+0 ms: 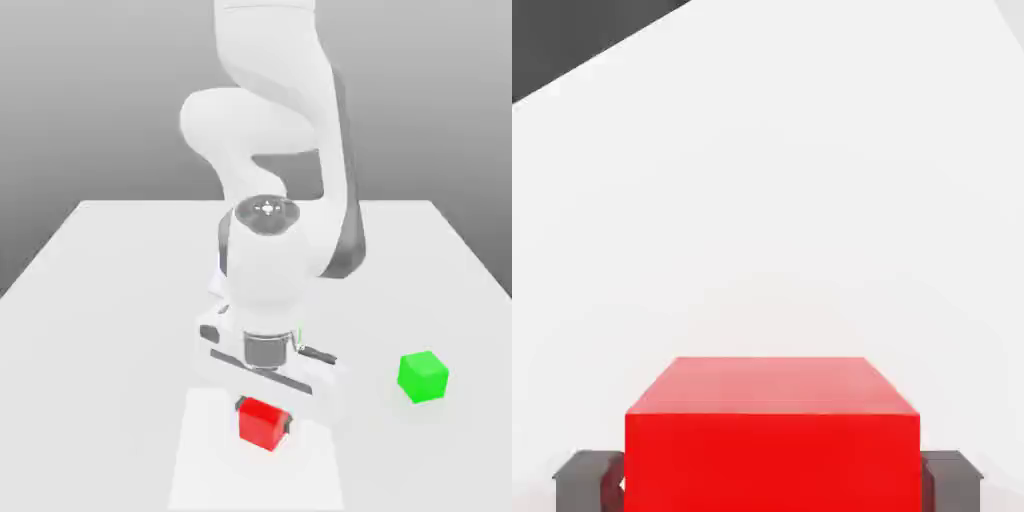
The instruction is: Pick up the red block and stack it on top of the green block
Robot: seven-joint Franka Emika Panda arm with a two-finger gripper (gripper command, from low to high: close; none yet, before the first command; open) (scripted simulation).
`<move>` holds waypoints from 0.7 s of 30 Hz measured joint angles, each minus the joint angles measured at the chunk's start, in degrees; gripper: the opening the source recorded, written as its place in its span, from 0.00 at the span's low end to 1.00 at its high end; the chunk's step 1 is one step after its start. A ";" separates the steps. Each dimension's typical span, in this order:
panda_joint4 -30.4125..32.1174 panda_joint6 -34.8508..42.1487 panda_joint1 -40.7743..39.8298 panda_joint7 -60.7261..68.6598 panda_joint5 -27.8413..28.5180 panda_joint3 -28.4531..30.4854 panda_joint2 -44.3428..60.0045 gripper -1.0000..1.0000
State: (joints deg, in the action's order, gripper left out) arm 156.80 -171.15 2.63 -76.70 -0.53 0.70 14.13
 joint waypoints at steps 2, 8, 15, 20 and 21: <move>-0.04 -0.50 -0.16 -0.01 -0.05 -0.17 0.60 0.00; 0.43 4.42 0.12 -0.37 0.77 0.31 -5.28 0.00; 1.87 11.00 0.26 -0.65 0.42 -0.14 -12.78 0.00; 2.31 13.38 4.16 -5.08 -2.36 -5.75 -15.10 0.00; 2.37 13.80 6.55 -6.19 -2.85 -7.07 -15.54 0.00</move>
State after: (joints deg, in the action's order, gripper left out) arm 159.17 -157.36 9.18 -82.89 -3.38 -6.37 -1.41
